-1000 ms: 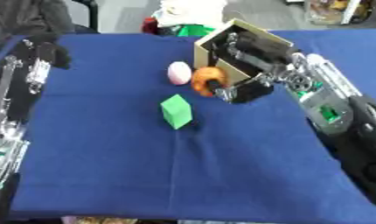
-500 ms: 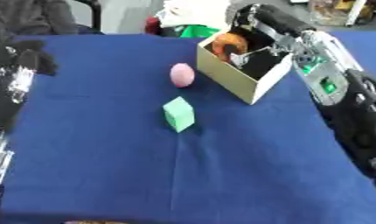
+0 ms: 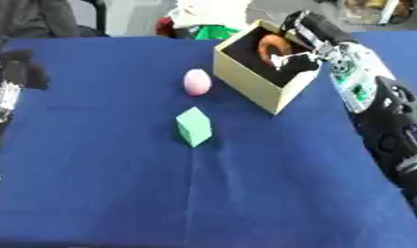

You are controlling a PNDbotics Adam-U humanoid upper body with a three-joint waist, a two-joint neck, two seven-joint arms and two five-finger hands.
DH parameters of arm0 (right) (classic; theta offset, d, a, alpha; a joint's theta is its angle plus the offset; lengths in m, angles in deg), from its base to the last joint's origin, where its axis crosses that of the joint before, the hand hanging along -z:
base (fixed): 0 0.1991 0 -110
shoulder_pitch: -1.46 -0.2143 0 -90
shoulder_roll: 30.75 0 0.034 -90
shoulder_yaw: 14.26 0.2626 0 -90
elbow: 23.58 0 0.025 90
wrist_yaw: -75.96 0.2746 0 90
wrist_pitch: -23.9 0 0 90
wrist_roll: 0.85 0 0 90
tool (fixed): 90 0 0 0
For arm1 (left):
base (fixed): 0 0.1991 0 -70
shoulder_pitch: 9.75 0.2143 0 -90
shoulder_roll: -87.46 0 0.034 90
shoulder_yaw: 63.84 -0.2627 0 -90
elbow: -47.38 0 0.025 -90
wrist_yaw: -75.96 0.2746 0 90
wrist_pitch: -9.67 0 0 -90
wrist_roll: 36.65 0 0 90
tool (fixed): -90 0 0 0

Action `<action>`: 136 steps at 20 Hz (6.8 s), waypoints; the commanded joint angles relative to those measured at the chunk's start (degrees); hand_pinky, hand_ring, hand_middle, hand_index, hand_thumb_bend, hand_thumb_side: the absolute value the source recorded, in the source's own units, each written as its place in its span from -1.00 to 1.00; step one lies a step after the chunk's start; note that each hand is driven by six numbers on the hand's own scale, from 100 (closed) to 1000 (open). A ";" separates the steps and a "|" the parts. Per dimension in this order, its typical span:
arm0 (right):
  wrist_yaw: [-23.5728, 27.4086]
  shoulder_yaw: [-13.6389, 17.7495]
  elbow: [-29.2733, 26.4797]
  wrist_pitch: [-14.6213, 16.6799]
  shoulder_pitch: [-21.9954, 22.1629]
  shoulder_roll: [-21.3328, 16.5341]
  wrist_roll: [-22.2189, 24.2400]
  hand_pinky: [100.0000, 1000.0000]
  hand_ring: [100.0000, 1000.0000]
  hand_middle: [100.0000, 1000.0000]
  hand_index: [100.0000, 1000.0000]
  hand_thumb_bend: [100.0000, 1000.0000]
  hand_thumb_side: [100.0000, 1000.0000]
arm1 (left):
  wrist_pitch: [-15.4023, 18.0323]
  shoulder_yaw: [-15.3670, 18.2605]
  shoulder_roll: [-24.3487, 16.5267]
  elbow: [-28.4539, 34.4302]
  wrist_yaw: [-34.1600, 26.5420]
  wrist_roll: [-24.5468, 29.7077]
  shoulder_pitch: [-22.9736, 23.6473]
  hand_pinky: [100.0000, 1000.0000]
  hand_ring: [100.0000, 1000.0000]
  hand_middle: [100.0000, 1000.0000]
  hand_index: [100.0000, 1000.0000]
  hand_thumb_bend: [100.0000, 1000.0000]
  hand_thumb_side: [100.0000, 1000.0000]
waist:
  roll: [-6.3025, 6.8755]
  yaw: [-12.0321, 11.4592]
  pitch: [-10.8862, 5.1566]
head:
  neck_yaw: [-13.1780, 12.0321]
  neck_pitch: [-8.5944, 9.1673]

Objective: Pick up objects on the table and place them in the box.

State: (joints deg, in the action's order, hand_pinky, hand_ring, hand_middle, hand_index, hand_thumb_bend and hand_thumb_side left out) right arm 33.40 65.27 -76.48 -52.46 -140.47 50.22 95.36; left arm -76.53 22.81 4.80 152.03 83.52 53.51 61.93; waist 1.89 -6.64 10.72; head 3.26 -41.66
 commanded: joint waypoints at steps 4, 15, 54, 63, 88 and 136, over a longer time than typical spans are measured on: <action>-2.50 0.65 0.21 0.94 -1.13 -1.48 0.97 0.56 0.62 0.28 0.73 -1.00 -0.47 | 0.13 0.15 -0.56 0.98 -0.13 0.11 -0.84 0.18 0.15 0.07 0.51 -0.70 0.31 | -0.14 0.20 -0.86 | 0.11 0.66; 0.98 -1.92 -9.16 3.01 -0.57 -1.95 3.82 0.58 0.65 0.34 0.86 -0.85 -0.32 | 0.17 0.29 -0.61 1.07 -0.03 0.06 -0.71 0.18 0.15 0.07 0.51 -0.70 0.31 | -0.41 0.98 -1.17 | -0.09 0.48; -0.69 -14.97 -15.53 13.98 0.86 7.73 27.22 0.68 0.78 0.82 0.97 -0.65 -0.17 | 0.34 -0.09 -0.01 1.20 -0.48 0.85 -1.08 0.18 0.14 0.07 0.51 -0.70 0.31 | 0.31 -0.52 -0.72 | 0.63 0.36; -2.11 -15.52 -13.96 15.44 1.22 8.60 29.39 0.68 0.78 0.72 0.92 -0.65 -0.14 | 0.37 -0.06 0.10 1.24 -0.53 0.86 -1.13 0.18 0.14 0.07 0.51 -0.70 0.32 | 0.22 -0.51 -0.52 | 0.72 0.44; 5.78 -7.78 -21.86 5.43 -0.73 0.33 16.01 0.56 0.60 -0.02 0.26 -1.00 -0.56 | 0.33 0.21 -0.40 1.02 -0.25 0.68 -0.56 0.19 0.13 0.06 0.51 -0.70 0.31 | -0.05 0.24 -1.42 | -0.21 0.26; -5.01 -7.84 -12.21 7.49 -3.33 3.44 7.42 0.64 0.72 0.69 0.91 -0.66 -0.32 | 0.44 -0.05 -0.35 1.35 -0.35 1.08 -1.01 0.19 0.12 0.05 0.51 -0.68 0.30 | -0.21 -2.85 -1.50 | 0.13 1.07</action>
State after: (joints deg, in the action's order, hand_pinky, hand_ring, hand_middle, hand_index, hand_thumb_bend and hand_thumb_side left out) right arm 27.86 57.34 -89.08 -45.60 -142.36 53.82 101.74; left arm -76.24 22.80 5.30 152.37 83.24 54.33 61.70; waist 1.64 -9.56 10.18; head 3.21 -41.10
